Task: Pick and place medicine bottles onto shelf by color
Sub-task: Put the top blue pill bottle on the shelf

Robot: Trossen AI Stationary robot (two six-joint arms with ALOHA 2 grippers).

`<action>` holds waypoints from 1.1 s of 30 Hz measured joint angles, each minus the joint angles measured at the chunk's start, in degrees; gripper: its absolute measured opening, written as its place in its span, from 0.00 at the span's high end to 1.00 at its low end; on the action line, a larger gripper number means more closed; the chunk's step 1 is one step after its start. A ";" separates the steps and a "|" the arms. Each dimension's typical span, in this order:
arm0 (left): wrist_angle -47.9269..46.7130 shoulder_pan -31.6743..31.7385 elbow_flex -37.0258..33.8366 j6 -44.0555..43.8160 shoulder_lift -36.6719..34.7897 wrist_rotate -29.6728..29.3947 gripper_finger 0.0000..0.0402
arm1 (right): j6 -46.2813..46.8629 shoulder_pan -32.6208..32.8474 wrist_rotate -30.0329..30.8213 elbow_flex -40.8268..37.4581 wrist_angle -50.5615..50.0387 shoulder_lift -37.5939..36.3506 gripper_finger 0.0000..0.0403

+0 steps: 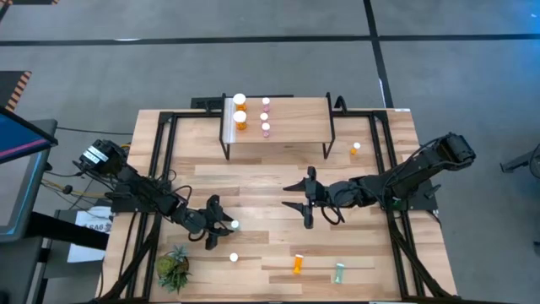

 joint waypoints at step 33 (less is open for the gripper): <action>0.46 -0.04 0.00 -0.37 0.00 1.99 0.55 | 0.45 0.00 0.00 0.00 -0.17 0.00 0.44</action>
